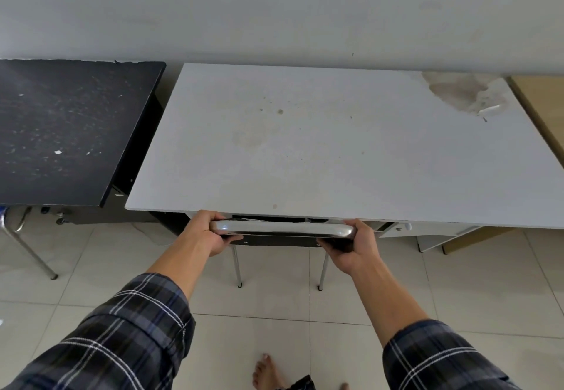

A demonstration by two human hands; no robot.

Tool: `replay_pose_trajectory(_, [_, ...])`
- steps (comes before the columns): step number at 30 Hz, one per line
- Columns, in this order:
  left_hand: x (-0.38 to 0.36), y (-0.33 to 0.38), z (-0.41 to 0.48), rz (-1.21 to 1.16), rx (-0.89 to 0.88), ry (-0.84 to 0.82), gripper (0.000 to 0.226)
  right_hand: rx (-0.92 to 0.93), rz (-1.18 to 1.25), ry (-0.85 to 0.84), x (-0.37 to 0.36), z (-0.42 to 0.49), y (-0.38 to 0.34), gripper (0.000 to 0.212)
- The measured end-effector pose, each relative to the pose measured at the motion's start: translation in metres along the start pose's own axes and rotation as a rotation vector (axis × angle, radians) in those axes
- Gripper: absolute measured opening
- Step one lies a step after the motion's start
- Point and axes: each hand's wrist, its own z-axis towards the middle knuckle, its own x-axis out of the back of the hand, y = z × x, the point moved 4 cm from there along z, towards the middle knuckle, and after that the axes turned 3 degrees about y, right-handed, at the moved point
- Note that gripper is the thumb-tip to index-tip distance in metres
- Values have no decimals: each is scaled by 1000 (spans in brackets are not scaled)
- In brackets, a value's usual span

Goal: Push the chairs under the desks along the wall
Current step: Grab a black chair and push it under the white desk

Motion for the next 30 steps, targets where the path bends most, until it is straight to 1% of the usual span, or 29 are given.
replay_pose_trajectory(2, [1,0,0,3,2,-4,12,-4,-32,14,2,0,1,31])
replay_pose_trajectory(8, [-1,1,0,5,10,-5,9,-28,-109,44,4,-4,1,37])
replay_pose_trajectory(12, [0,1,0,11,13,-22,8,-2,-185,79,4,-7,-1,34])
replay_pose_trajectory(14, [0,1,2,7,11,-31,7,108,-274,158,8,-7,-7,24])
replay_pose_trajectory(16, [0,1,3,0,8,-41,7,260,-418,237,12,-11,-11,23])
replay_pose_trajectory(18, [-1,-1,4,-11,0,-46,7,344,-510,241,12,-18,-9,21])
replay_pose_trajectory(21, [2,-5,3,-12,-39,-33,4,431,-628,255,13,-24,0,34])
replay_pose_trajectory(23, [6,-8,3,-29,-69,-9,17,501,-692,248,15,-27,4,36])
replay_pose_trajectory(24, [9,-10,2,-25,-103,23,20,543,-717,244,18,-30,4,36])
replay_pose_trajectory(27, [17,-16,-1,-1,-213,151,13,652,-861,213,21,-39,2,44])
replay_pose_trajectory(28, [17,-21,-8,7,-243,183,15,684,-900,193,24,-46,0,47])
replay_pose_trajectory(30, [18,-31,-12,7,-266,224,30,744,-998,146,25,-55,0,51])
